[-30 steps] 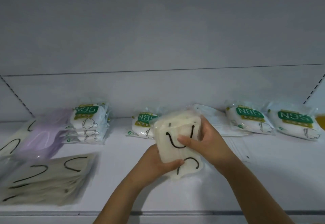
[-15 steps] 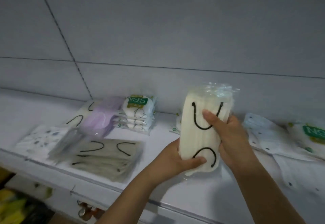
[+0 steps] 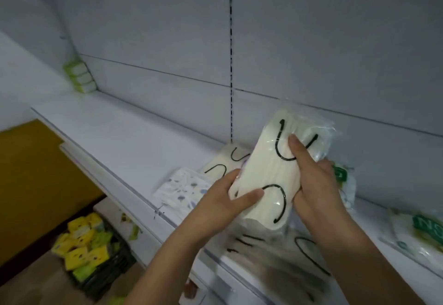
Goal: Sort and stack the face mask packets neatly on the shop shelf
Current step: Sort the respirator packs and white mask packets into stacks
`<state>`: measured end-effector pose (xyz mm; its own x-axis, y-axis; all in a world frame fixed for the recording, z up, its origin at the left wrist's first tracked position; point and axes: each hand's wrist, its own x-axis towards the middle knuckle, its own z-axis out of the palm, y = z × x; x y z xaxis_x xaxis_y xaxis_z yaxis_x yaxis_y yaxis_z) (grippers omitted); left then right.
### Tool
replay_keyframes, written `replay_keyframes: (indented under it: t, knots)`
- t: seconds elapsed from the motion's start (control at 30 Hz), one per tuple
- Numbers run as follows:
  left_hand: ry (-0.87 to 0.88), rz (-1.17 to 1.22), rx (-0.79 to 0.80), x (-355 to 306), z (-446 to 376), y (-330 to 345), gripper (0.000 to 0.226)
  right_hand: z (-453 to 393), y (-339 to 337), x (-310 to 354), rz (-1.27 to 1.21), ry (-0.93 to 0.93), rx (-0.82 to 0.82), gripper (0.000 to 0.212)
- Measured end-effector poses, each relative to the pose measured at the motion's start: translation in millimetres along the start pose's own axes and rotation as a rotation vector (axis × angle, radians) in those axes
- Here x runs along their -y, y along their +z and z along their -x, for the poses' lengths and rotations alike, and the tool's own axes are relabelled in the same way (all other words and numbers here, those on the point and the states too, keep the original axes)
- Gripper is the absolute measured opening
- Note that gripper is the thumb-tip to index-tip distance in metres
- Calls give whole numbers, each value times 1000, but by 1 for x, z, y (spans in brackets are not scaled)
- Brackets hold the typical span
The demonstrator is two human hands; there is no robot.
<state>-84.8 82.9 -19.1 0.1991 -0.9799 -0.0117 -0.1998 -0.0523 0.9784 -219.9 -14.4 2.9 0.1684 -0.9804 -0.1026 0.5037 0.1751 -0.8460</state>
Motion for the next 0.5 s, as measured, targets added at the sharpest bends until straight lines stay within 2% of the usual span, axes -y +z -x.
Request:
replay_keyframes:
  t: [0.13,0.2,0.3,0.37,0.47,0.5]
  knots:
    - [2,-70,-46,10,-43,-78,19,-45,65,-37,114,27,15,38]
    - [-51,-62,-29,18,-73,-110,19,-69,81,-51,204,51,44,35]
    - [-146,-41,17,34,-121,-141,6,-101,88,-69,349,111,43,34]
    - [-216,-99,32,48,-148,-150,9,-116,85,-81,438,135,-27,41]
    - [-333,-196,107,75,-177,-150,26,-129,81,-91,594,127,-119,36]
    - [-359,-232,133,83,-183,-147,31,-131,81,-92,660,116,-131,52]
